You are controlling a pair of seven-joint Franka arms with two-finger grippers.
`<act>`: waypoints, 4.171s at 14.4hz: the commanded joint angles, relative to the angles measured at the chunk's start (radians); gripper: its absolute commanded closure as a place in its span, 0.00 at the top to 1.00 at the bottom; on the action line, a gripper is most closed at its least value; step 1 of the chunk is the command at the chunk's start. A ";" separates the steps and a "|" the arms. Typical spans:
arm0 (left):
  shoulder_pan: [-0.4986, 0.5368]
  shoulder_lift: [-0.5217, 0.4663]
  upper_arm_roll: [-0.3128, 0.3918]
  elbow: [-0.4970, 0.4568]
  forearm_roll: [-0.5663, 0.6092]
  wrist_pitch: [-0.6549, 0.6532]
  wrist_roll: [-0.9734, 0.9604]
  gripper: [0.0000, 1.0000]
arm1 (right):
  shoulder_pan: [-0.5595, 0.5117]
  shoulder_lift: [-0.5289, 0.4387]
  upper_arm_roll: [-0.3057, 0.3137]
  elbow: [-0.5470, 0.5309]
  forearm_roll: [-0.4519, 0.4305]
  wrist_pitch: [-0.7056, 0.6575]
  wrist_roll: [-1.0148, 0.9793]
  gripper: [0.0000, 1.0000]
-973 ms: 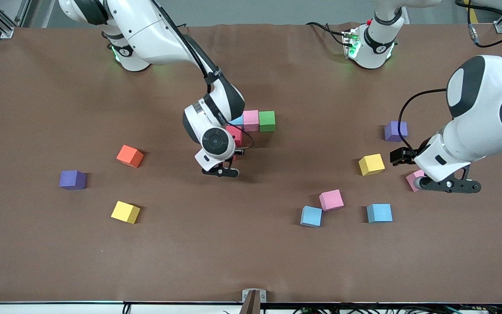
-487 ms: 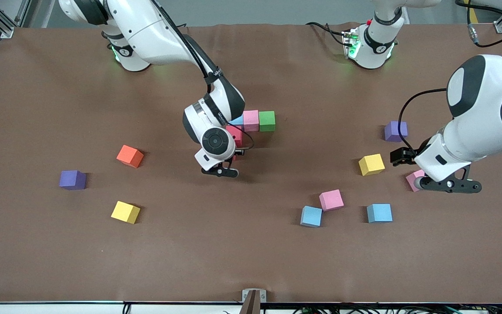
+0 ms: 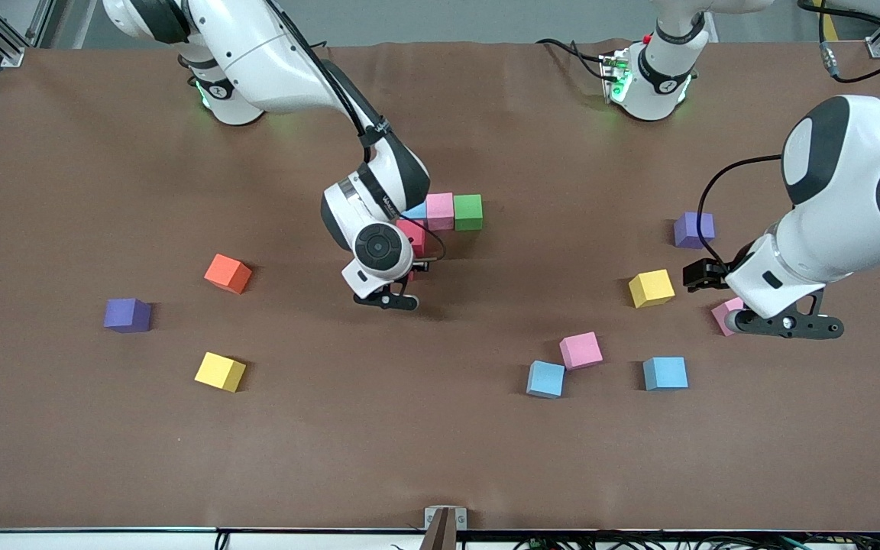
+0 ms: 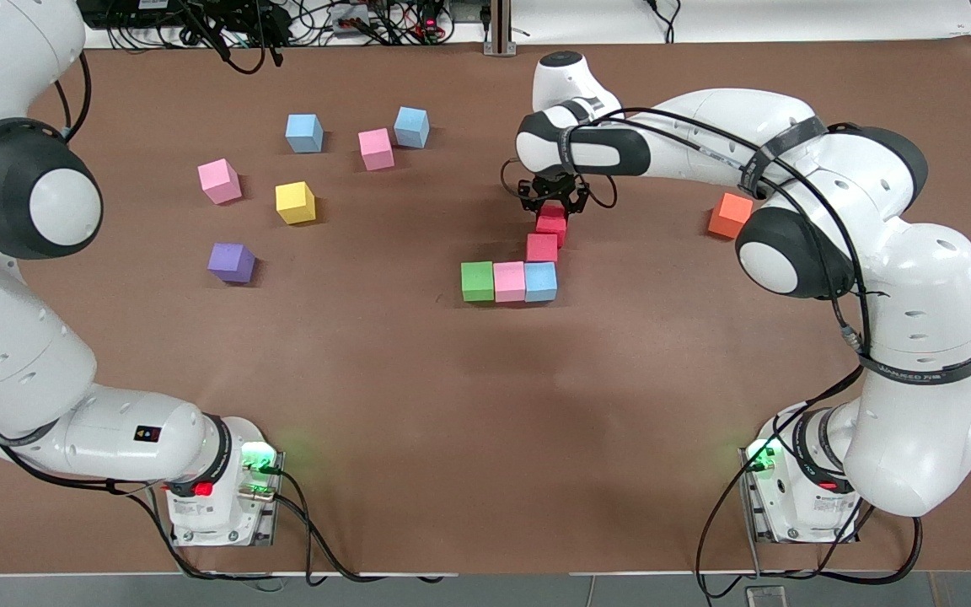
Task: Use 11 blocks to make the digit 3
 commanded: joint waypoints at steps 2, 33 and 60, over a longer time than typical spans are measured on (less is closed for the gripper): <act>0.005 -0.020 0.001 -0.011 0.003 0.007 0.015 1.00 | 0.016 -0.012 -0.007 -0.030 0.013 0.034 -0.026 0.39; 0.019 -0.021 0.004 -0.013 0.003 0.008 0.016 1.00 | 0.037 0.011 -0.006 -0.026 0.023 0.115 -0.101 0.38; 0.020 -0.021 0.004 -0.014 0.002 0.008 0.016 1.00 | 0.048 0.005 -0.006 -0.031 0.019 0.102 -0.093 0.39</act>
